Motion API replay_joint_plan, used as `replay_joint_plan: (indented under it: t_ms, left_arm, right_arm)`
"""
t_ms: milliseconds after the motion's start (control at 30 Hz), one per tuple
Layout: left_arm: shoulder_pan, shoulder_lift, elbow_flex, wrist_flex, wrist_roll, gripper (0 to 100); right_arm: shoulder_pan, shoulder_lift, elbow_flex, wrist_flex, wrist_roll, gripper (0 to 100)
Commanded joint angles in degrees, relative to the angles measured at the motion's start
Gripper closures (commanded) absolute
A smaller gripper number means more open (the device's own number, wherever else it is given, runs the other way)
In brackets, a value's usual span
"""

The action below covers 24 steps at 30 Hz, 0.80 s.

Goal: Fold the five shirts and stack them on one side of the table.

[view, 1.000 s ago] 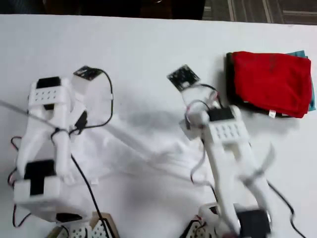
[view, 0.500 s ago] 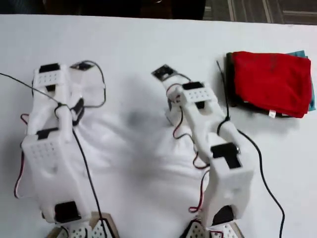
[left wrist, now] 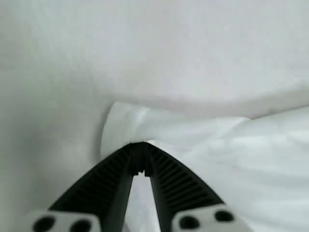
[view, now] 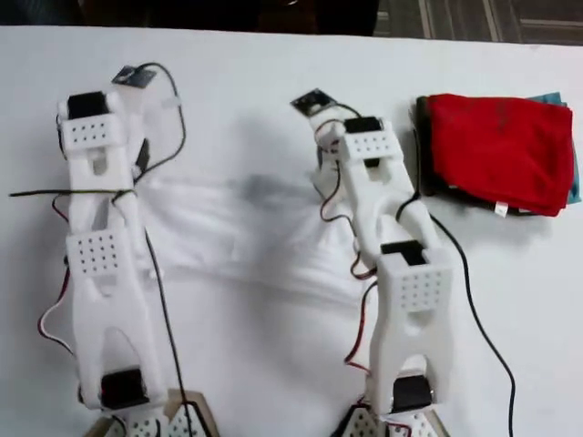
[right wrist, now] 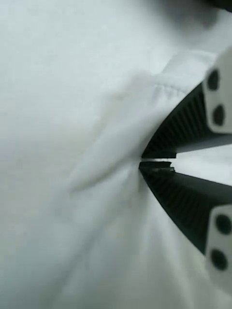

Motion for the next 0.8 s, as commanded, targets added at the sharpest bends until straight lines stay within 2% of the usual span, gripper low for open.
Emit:
replay_joint_plan:
  t_ms: [0,167,367,533,667,767]
  left_arm:
    - [-0.26,-1.32,-2.59,1.32,0.62,97]
    - [-0.97,-10.99,7.96,1.32,-0.44,97]
    - [-0.97,-30.15,37.67,0.62,-5.19,97]
    - [-2.64,-34.2,51.47,-9.41,-5.27,97]
    - [-2.81,-34.2,54.73,-18.9,-4.92,97]
    - [-2.46,-34.11,54.81,-24.62,-1.76,97]
  right_arm:
    - [0.84,-3.47,-3.43,3.21,-0.53,98.1]
    - [0.75,-9.63,-2.99,5.23,-0.53,98.1]
    - [-1.8,-15.87,-2.99,10.51,0.0,98.1]
    - [-4.62,-18.59,-2.99,13.85,0.0,98.1]
    - [-6.64,-20.7,-2.99,16.75,0.0,98.1]
    - [-7.43,-22.2,-2.9,18.51,-0.09,98.1]
